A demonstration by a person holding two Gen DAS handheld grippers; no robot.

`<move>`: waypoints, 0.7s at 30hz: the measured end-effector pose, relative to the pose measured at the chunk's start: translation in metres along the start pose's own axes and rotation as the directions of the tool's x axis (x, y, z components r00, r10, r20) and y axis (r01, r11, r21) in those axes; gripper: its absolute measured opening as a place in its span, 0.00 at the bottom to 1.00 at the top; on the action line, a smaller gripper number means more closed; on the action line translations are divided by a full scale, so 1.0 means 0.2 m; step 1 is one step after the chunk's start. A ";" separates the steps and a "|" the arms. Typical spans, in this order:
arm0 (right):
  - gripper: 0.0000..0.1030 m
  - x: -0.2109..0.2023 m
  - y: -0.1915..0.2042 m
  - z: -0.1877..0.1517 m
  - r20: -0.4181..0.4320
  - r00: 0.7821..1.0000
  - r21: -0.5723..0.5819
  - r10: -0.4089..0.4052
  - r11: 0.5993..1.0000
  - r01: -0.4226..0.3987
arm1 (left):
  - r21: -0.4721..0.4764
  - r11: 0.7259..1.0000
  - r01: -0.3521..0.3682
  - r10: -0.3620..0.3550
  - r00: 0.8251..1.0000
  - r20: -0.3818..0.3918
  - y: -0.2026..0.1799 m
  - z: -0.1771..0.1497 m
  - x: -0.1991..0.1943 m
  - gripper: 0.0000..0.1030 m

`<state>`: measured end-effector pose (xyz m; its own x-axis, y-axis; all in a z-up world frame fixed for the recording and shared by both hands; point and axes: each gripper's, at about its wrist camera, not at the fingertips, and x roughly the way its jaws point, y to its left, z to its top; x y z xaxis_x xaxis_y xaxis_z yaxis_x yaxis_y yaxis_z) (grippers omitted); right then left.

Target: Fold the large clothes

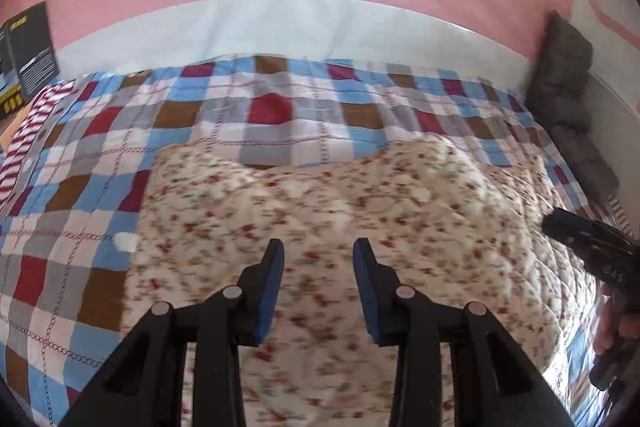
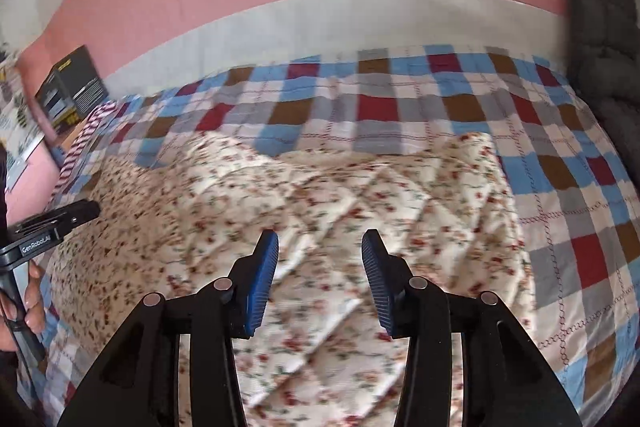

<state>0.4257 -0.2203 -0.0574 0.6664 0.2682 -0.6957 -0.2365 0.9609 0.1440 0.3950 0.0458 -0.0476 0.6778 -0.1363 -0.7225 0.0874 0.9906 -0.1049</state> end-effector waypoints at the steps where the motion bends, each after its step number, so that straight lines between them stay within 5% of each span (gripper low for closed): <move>1: 0.43 0.04 0.05 0.00 -0.011 1.000 -0.015 0.013 1.000 -0.014 | 0.036 0.999 0.006 -0.006 1.000 0.004 -0.07 0.00 0.02 0.37; 6: 0.43 0.30 0.11 0.01 -0.109 0.994 -0.021 -0.021 1.000 0.019 | -0.014 1.000 -0.011 0.010 0.996 -0.091 -0.08 -0.01 0.23 0.39; 13: 0.43 0.37 0.08 0.00 -0.111 0.993 -0.004 -0.049 0.999 0.048 | -0.001 1.000 -0.014 0.014 0.997 -0.070 -0.09 -0.01 0.28 0.40; 21: 0.44 0.33 0.00 0.02 -0.103 0.995 0.075 0.013 0.997 -0.005 | 0.003 1.000 -0.010 0.010 0.997 -0.075 -0.08 0.01 0.28 0.40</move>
<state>0.4733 -0.2013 -0.1006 0.5868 0.2723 -0.7625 -0.1862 0.9619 0.2002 0.4326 0.0227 -0.0851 0.6219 -0.1264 -0.7728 0.0828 0.9920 -0.0957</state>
